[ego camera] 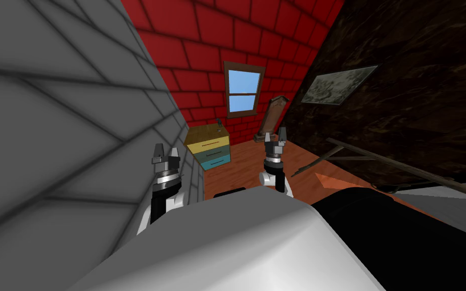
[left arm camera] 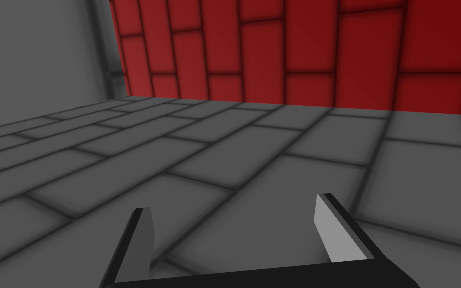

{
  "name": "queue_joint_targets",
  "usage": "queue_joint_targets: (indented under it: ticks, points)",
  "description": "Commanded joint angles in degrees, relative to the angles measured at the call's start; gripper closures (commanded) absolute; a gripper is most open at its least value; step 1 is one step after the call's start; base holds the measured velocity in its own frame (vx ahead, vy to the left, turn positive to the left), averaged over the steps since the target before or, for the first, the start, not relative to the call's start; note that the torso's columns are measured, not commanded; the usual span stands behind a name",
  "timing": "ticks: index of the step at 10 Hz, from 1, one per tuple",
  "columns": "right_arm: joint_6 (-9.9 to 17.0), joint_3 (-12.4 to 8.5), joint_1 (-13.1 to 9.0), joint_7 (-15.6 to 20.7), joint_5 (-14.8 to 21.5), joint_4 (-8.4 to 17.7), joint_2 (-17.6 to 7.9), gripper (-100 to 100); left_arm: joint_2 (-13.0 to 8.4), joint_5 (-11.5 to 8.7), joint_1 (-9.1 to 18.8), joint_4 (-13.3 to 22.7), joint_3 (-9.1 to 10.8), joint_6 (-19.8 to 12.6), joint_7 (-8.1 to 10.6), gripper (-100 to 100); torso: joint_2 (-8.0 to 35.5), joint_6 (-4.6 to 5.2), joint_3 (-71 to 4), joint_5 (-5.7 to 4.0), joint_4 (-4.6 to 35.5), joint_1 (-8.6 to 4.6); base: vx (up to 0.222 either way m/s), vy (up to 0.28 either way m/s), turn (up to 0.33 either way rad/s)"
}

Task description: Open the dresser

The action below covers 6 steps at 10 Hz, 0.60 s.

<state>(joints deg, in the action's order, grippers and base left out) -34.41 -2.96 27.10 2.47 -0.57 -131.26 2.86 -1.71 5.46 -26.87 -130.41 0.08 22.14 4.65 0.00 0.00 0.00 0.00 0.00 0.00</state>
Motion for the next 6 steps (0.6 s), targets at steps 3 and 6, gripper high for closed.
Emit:
queue_joint_targets:
  ticks: [3,6]
  points:
    - [0.00,0.00,0.00,0.00,0.00,-0.01,0.00,0,0.00,0.00,0.00,-0.01,0.00,0.00,0.00,0,10.03,0.00,-20.14,0.00,10.06,0.00,0.000,0.000,0.000]
    - [0.00,0.00,0.00,0.00,0.00,-0.01,0.00,0,0.00,0.00,0.00,-0.01,0.00,0.00,0.00,0,22.69,0.00,-45.36,0.00,22.68,0.00,0.000,0.000,0.000]
